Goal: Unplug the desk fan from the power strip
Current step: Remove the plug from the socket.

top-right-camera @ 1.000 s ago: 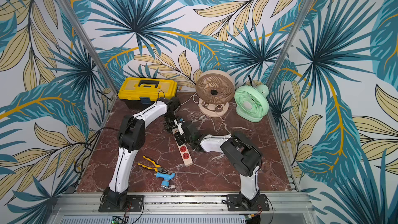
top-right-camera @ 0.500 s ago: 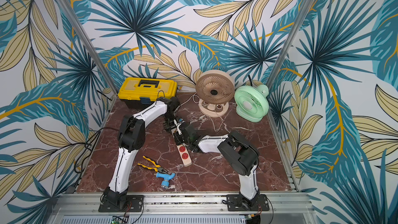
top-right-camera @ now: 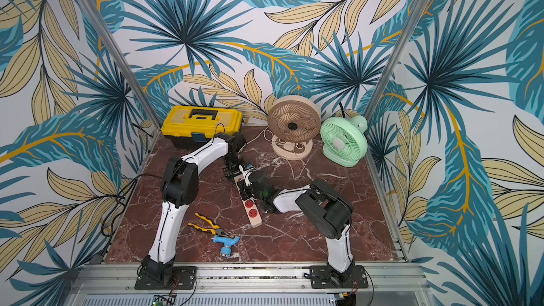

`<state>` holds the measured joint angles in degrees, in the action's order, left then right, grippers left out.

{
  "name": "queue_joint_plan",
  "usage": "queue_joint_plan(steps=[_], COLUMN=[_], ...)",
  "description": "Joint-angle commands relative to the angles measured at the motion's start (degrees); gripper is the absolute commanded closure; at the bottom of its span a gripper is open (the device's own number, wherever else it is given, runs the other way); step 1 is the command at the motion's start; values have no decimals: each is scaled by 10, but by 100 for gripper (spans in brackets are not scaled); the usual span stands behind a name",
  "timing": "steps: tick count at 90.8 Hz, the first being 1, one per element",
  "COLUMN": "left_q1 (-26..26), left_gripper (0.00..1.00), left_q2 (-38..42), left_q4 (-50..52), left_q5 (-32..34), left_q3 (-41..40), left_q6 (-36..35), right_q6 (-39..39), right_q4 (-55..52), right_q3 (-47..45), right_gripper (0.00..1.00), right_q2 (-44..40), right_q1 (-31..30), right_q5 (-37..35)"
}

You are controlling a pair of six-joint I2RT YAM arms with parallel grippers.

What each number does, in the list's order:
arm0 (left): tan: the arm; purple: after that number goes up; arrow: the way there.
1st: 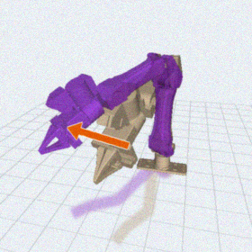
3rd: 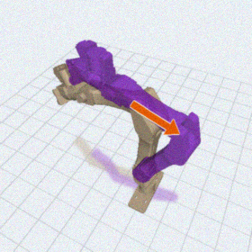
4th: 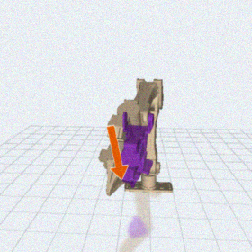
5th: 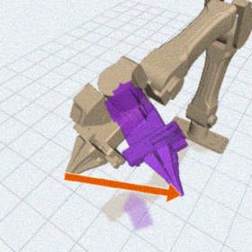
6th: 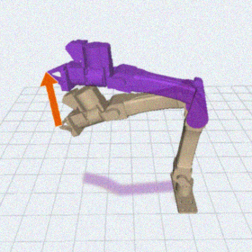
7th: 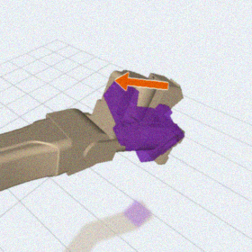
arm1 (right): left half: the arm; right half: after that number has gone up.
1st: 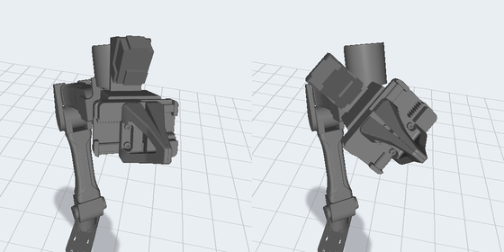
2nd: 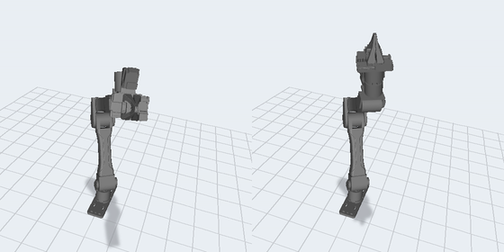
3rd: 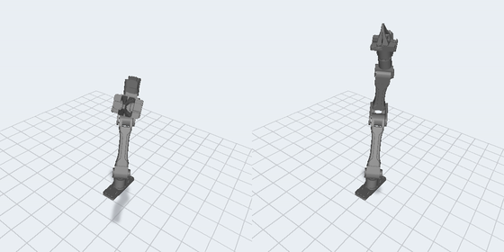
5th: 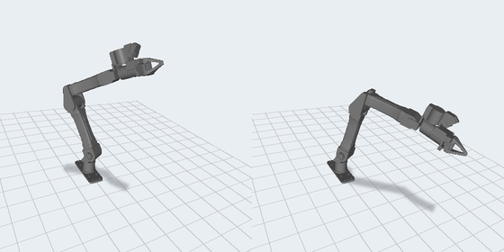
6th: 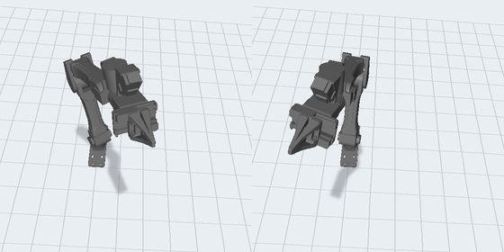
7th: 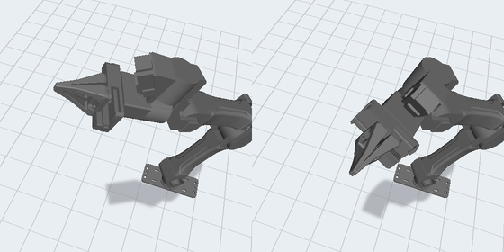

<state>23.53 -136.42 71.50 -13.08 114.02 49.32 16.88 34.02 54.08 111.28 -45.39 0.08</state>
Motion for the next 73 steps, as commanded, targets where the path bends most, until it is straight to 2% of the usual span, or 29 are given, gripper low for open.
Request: queue_joint_plan(steps=[1, 15, 26, 58, 73], left_q1=[-19, -21, -21, -22, -22], left_gripper=[100, 100, 100, 100, 100], left_q2=[-96, -97, -96, -97, -96], left_q4=[61, 63, 64, 63, 64], left_q5=[84, 85, 85, 86, 88], left_q3=[-49, -49, -48, -48, -48], left_q6=[-8, -8, -8, -11, -11], right_q6=[-40, -114, -140, -134, -59], right_q4=[-49, -129, -140, -129, -97], right_q3=[19, 53, 62, 54, 30], right_gripper=[100, 100, 100, 100, 100], right_q2=[3, -2, 1, -4, -13], right_q1=[-37, -82, -98, -93, -57], right_q5=[16, -53, -81, -96, -58])
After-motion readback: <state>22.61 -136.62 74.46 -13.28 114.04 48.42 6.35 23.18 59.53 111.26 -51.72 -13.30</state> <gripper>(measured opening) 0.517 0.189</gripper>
